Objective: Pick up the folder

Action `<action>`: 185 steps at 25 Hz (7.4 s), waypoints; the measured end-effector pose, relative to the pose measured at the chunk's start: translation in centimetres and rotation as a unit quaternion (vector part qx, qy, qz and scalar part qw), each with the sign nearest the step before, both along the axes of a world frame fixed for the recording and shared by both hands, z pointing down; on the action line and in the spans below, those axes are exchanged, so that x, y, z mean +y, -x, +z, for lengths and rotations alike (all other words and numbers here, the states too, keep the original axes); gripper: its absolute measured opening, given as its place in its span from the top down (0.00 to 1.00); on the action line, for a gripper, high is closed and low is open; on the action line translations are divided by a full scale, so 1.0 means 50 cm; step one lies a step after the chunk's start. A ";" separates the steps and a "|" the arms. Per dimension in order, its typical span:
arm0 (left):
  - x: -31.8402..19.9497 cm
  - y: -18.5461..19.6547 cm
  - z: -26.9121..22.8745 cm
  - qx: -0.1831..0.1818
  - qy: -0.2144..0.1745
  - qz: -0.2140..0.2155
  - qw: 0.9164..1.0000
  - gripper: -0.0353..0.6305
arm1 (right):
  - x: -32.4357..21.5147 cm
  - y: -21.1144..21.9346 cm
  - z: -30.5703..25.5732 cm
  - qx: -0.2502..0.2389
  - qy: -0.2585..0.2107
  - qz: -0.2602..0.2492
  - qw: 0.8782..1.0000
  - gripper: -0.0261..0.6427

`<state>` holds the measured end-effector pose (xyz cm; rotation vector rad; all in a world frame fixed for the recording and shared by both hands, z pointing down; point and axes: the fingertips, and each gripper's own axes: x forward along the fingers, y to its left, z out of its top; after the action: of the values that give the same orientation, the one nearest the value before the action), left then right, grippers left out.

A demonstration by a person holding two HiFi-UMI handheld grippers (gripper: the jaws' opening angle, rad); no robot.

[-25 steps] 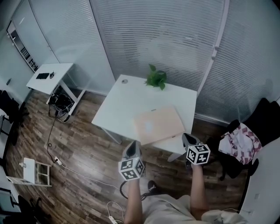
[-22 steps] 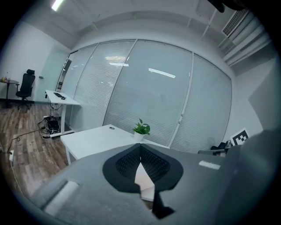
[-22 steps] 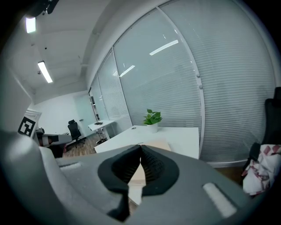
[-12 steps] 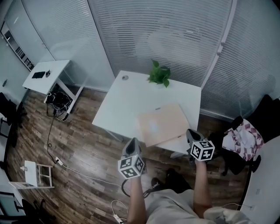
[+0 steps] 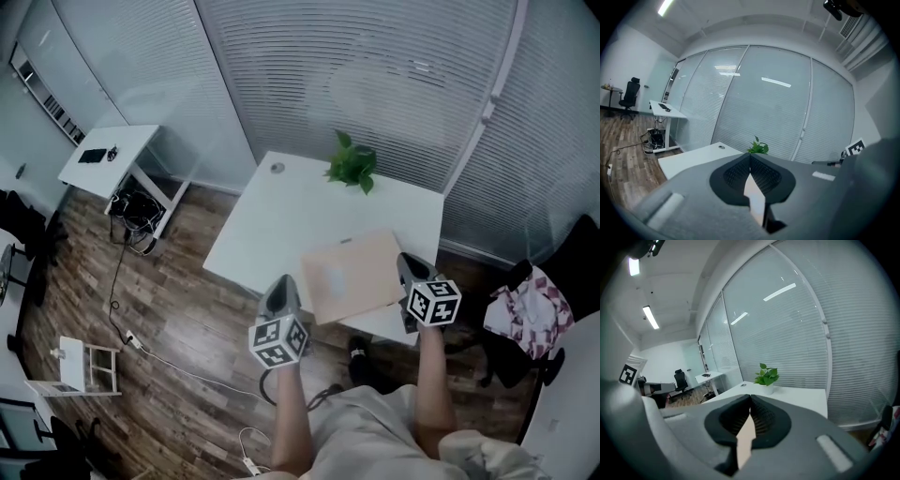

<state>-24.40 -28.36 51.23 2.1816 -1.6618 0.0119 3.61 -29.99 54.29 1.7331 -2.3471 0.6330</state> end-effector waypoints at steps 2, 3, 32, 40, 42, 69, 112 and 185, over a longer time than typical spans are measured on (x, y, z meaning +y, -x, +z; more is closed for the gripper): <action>-0.020 -0.003 -0.009 -0.006 -0.007 -0.004 1.000 0.94 | -0.027 0.007 -0.004 -0.002 -0.006 -0.009 1.000 0.96; -0.029 -0.006 -0.010 -0.009 -0.008 -0.005 1.000 0.94 | -0.039 0.007 -0.004 -0.003 -0.008 -0.013 1.000 0.96; -0.128 -0.119 0.237 -0.097 0.115 -0.011 0.988 0.94 | -0.159 -0.110 0.249 0.007 0.109 -0.070 0.992 0.96; -0.116 -0.091 0.323 -0.083 0.176 -0.011 0.981 0.81 | -0.173 -0.119 0.292 0.018 0.134 -0.076 0.988 0.93; -0.112 -0.090 0.345 -0.077 0.193 -0.007 0.978 0.74 | -0.167 -0.114 0.303 0.024 0.137 -0.087 0.986 0.90; -0.094 -0.145 0.495 0.036 0.307 0.028 0.951 0.39 | -0.136 -0.074 0.428 -0.071 0.223 -0.124 0.964 0.46; -0.172 -0.125 0.125 -0.031 0.073 -0.025 0.997 0.39 | -0.234 -0.057 0.076 -0.023 -0.017 -0.132 0.991 0.49; -0.168 -0.111 -0.093 -0.051 -0.055 -0.058 0.995 0.39 | -0.229 -0.045 -0.145 -0.035 -0.155 -0.133 0.978 0.49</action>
<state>-18.86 -36.74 46.60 2.1935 -1.8854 -0.0005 5.86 -41.45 47.02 1.4764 -2.7846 0.3024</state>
